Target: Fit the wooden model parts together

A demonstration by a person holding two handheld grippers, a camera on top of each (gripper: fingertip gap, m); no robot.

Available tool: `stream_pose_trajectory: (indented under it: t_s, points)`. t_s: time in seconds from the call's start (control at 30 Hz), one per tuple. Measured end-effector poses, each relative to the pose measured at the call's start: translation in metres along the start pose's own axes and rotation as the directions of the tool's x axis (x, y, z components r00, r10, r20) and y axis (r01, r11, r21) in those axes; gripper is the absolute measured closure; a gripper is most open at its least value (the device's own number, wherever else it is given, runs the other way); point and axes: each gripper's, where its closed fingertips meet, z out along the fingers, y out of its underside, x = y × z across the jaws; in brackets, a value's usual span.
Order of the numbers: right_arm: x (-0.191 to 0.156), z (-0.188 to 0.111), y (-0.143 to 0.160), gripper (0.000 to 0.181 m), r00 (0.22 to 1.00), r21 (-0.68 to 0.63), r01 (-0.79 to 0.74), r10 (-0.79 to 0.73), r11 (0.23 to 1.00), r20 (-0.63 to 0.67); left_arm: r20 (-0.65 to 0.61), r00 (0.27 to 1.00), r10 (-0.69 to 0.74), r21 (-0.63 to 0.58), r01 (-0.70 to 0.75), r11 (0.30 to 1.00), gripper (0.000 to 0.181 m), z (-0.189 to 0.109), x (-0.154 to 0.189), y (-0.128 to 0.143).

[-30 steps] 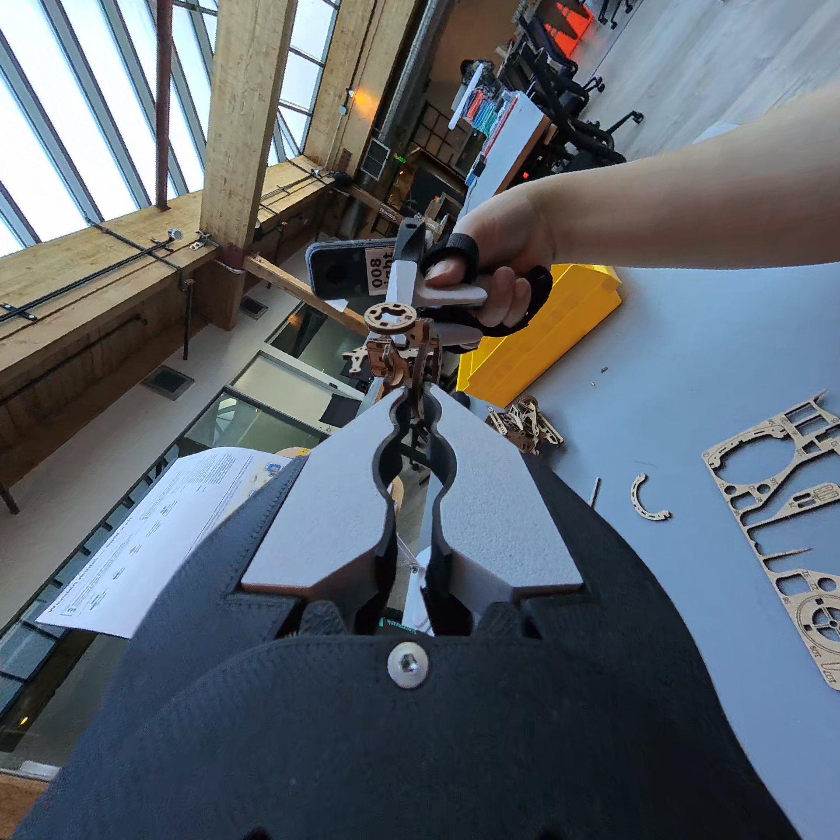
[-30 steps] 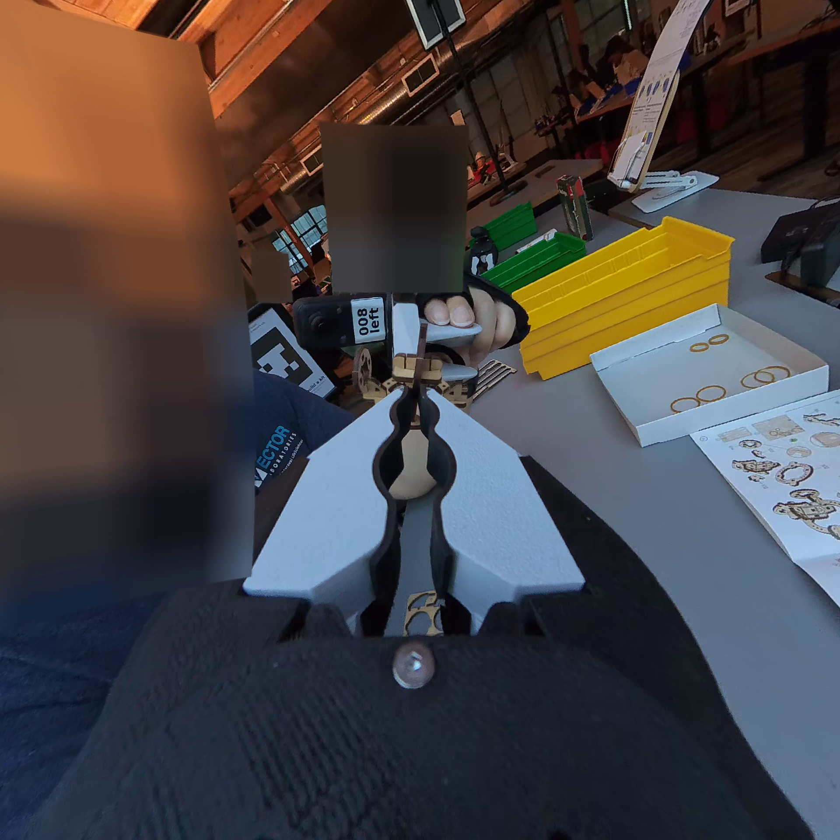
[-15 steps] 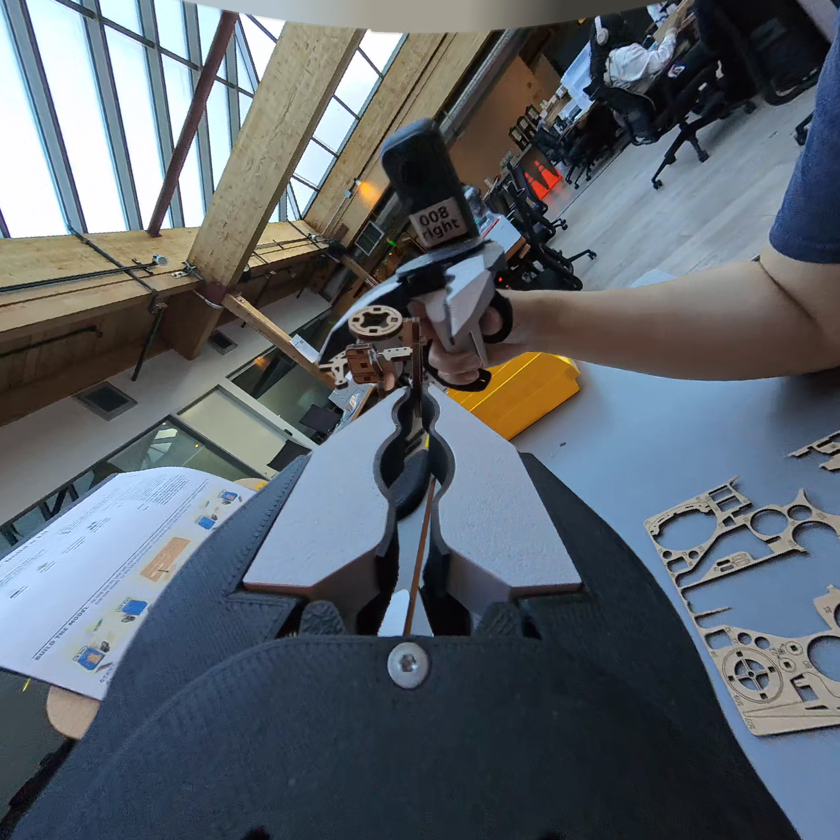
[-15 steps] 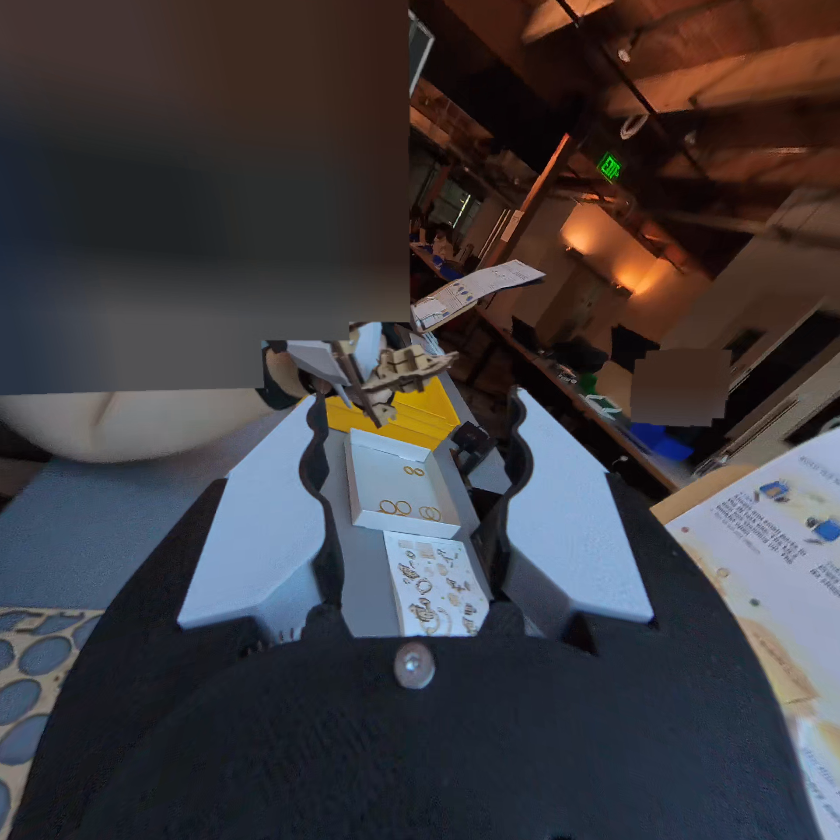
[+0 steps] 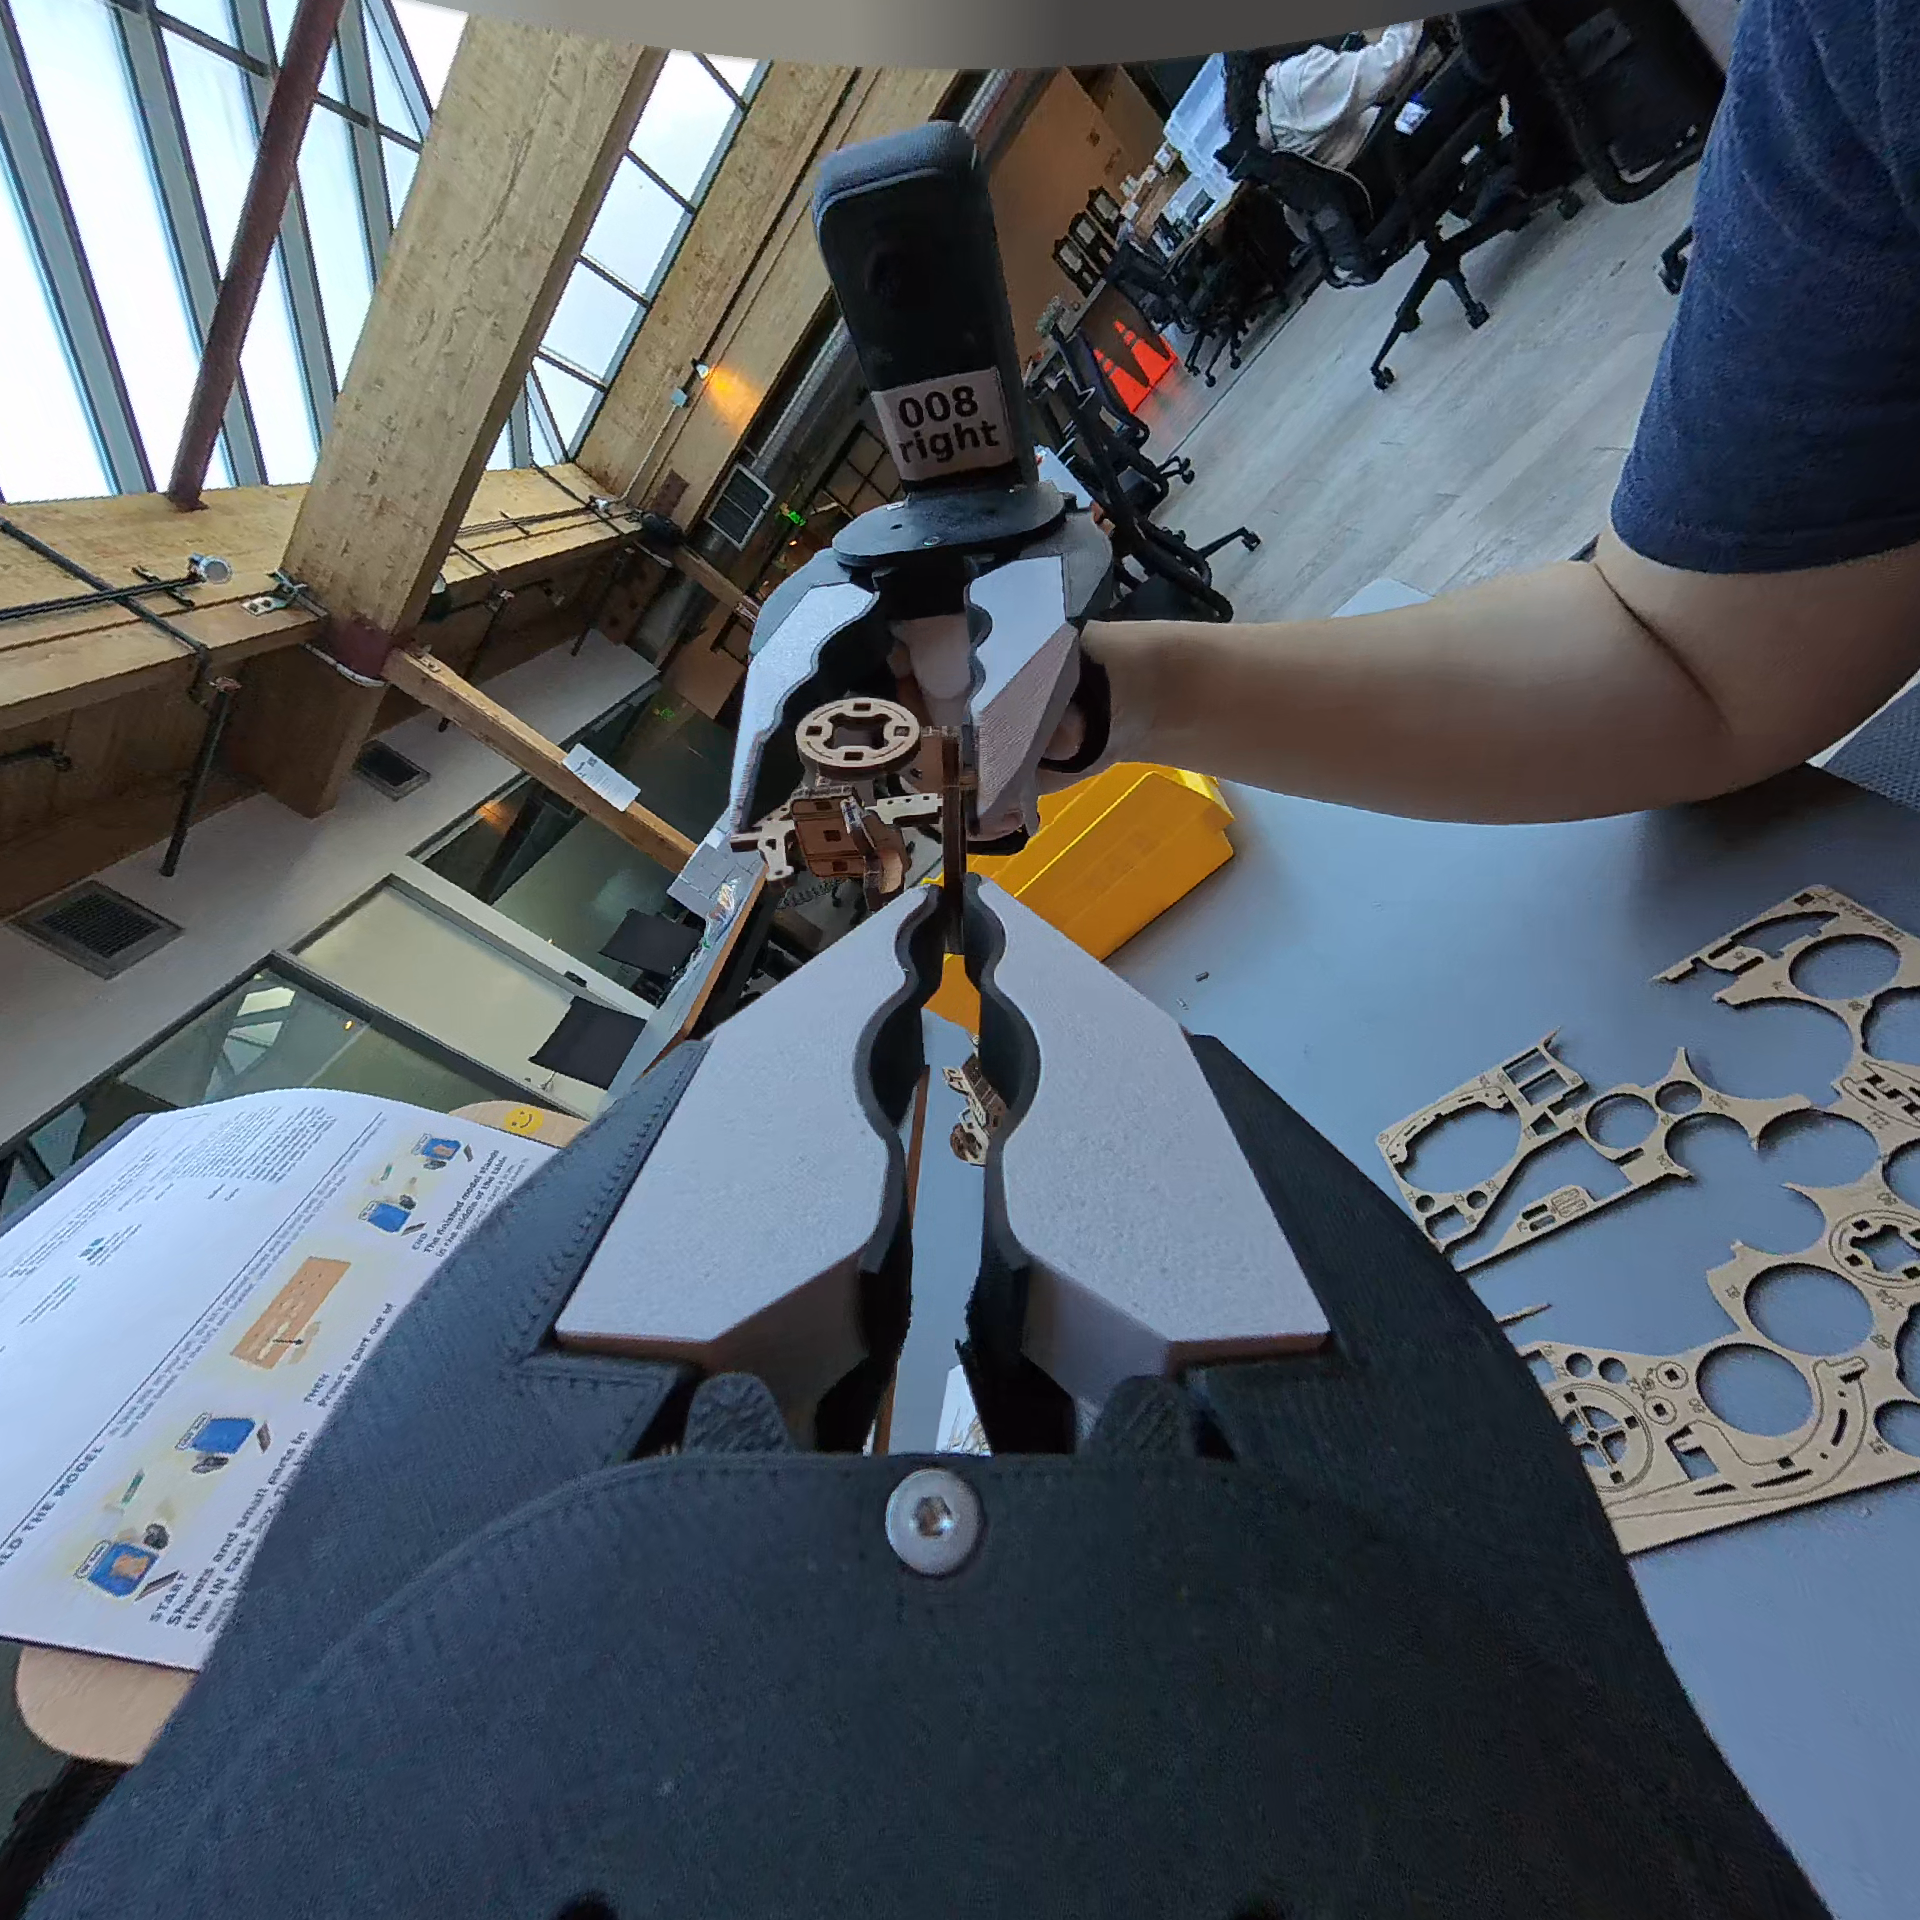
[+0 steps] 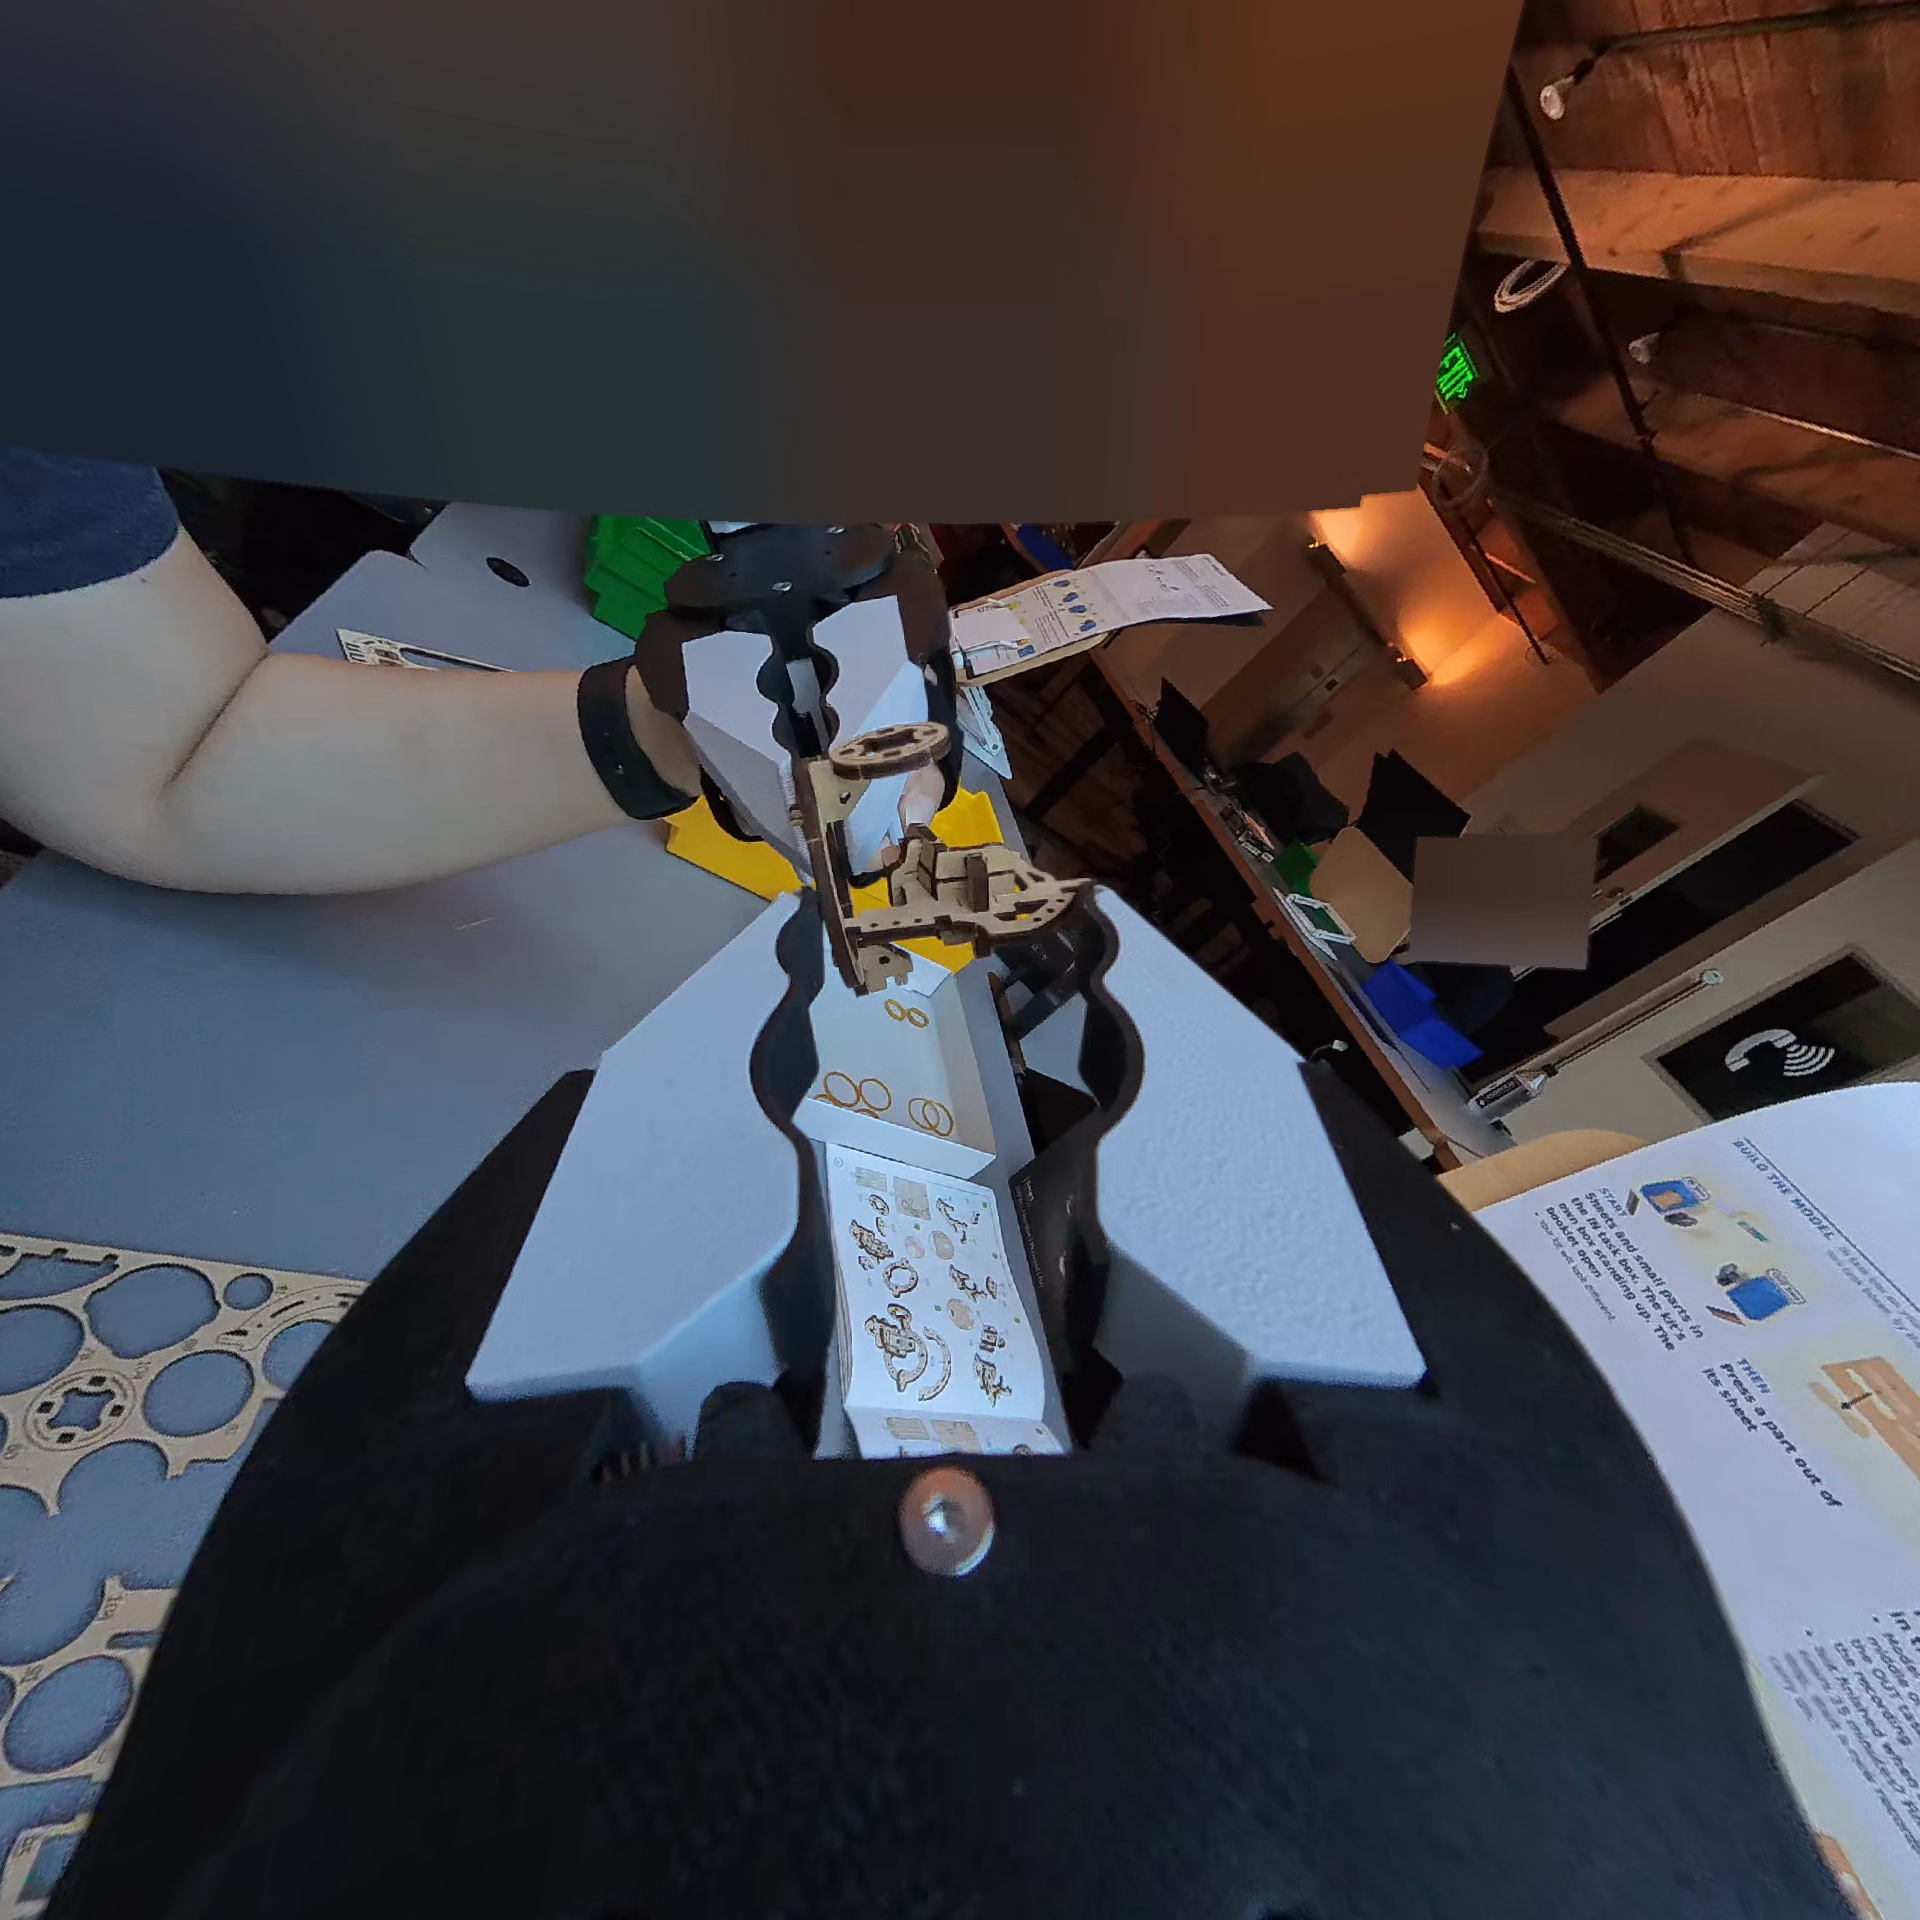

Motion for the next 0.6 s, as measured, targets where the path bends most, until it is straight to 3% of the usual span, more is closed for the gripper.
stream_pose_trajectory:
  t_s: [0.37, 0.6]
  points:
    - [0.004, -0.001, -0.005, 0.136, 0.998, 0.015, 0.039, -0.038, 0.999, -0.052, 0.046, 0.997, -0.056, 0.053, 0.054, 0.997, 0.175, -0.003, -0.01, -0.008]
    - [0.001, 0.003, -0.014, 0.135, 0.992, 0.039, 0.102, -0.099, 0.994, -0.077, 0.105, 0.982, -0.16, 0.104, 0.149, 0.983, 0.13, -0.005, -0.025, -0.019]
